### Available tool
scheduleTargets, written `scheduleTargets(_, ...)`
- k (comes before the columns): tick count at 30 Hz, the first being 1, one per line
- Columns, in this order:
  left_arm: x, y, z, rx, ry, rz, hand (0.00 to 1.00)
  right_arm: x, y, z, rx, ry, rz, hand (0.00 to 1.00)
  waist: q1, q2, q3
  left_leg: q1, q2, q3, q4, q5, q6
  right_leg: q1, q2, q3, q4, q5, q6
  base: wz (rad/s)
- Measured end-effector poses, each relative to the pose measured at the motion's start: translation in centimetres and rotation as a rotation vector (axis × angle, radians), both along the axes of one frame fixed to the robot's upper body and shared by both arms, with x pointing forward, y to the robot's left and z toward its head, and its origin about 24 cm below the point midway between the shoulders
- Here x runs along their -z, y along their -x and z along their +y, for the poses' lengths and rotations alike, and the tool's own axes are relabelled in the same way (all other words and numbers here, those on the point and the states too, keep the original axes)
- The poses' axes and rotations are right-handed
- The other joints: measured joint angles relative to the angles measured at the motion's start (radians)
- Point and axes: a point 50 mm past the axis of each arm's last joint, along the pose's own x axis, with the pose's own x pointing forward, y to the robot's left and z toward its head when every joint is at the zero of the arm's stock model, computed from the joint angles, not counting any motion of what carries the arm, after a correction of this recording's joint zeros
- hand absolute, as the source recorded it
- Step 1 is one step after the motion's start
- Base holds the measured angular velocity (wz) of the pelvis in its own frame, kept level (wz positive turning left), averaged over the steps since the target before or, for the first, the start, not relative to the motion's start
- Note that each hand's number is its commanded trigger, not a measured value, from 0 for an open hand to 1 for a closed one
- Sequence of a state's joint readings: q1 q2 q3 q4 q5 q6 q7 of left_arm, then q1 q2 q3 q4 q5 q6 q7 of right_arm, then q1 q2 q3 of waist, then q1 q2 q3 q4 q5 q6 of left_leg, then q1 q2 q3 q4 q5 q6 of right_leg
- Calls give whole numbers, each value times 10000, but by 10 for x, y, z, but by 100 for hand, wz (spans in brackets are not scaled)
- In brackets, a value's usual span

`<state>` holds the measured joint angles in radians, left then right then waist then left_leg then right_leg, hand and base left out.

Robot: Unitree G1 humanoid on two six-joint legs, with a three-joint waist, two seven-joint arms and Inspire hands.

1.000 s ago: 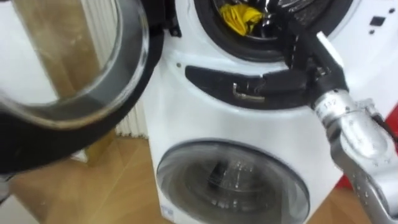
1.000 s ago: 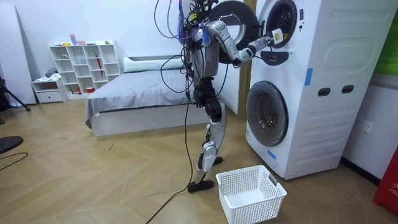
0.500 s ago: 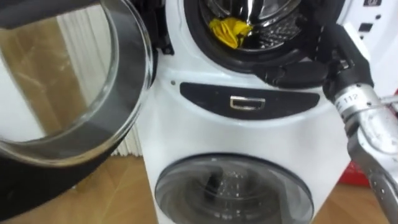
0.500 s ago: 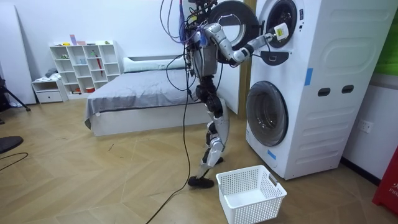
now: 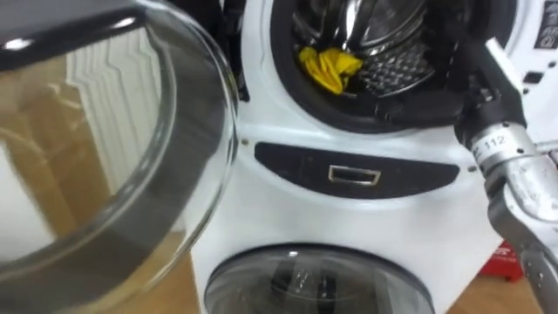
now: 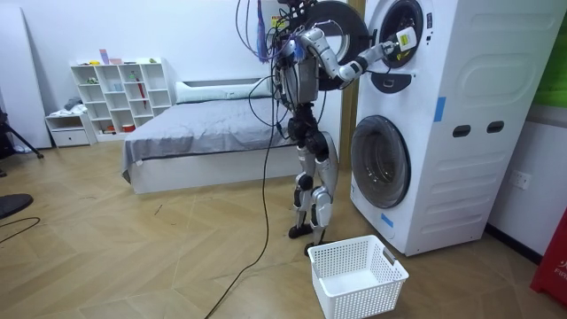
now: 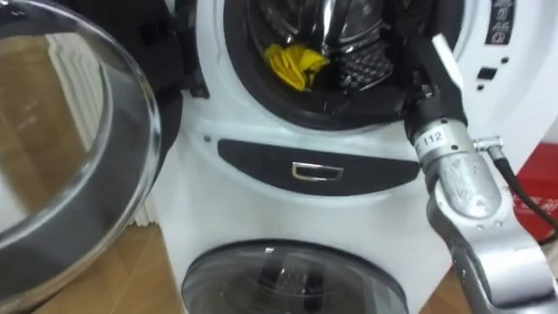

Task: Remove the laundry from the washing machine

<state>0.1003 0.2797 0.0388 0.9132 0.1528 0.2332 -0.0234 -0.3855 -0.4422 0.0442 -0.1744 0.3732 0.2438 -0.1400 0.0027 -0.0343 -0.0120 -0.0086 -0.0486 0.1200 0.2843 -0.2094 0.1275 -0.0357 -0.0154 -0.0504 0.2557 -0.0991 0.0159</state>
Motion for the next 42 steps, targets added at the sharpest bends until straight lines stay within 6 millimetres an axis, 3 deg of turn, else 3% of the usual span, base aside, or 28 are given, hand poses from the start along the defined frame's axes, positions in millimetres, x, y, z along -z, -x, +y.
scheduleTargets(17,2,2,-8,79,105,138,0,1,-1,-2,435,-554,187,0,50,-60,48,-23,-5,-261,59,-38,-99,136,-29,-303,21,-3,-14,4)
scheduleTargets(26,3,6,-8,-33,92,424,0,-1,-4,-1,598,15,278,0,60,-166,131,-190,-8,-291,195,-25,-124,33,-35,-361,20,-41,-75,1)
scheduleTargets(32,2,10,-3,-33,-148,685,0,-2,-13,0,759,308,764,0,60,-463,53,-392,-50,-311,243,64,-182,-298,-112,-484,59,-177,-56,-2)
scheduleTargets(34,1,10,1,-91,-304,679,0,-2,-16,-1,811,422,948,0,62,-574,27,-505,-124,-498,258,118,-170,-380,-113,-492,93,-147,-75,0)
scheduleTargets(42,1,18,4,191,-696,1244,0,-5,-16,1,1057,1073,1236,0,262,-633,16,-517,-181,-659,252,166,-212,-493,-118,-535,163,-127,-90,-3)
